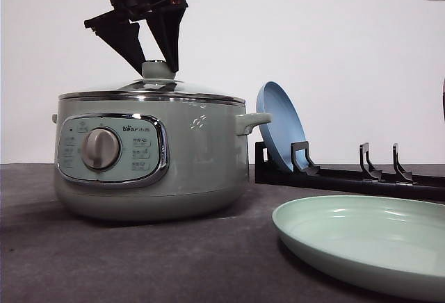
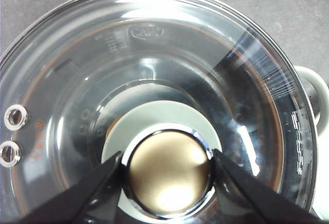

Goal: Transfer potato from steamer to green plate

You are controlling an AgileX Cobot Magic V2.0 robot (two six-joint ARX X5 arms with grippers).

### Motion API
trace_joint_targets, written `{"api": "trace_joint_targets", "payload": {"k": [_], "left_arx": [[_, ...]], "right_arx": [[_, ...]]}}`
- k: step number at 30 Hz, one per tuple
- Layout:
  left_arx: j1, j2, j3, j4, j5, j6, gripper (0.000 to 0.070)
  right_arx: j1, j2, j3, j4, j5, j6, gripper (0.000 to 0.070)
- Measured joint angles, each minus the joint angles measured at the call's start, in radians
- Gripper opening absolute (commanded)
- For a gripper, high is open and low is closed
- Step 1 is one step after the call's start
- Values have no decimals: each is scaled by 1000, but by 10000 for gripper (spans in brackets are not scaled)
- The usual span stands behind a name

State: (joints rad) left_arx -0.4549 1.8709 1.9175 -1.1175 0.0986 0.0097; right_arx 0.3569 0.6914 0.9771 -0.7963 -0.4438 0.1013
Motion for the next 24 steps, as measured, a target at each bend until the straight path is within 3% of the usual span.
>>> {"api": "trace_joint_targets", "payload": {"k": [8,16,24], "left_arx": [[0,0,4,-3,0,14,0],[0,8,28,-30,-1,15,0],[0,28,191,-141,-12,7,0]], "right_arx": [[0,0,0,0,0,0,624],[0,0,0,0,1,0,624],[0,0,0,0,27,0,625]]}}
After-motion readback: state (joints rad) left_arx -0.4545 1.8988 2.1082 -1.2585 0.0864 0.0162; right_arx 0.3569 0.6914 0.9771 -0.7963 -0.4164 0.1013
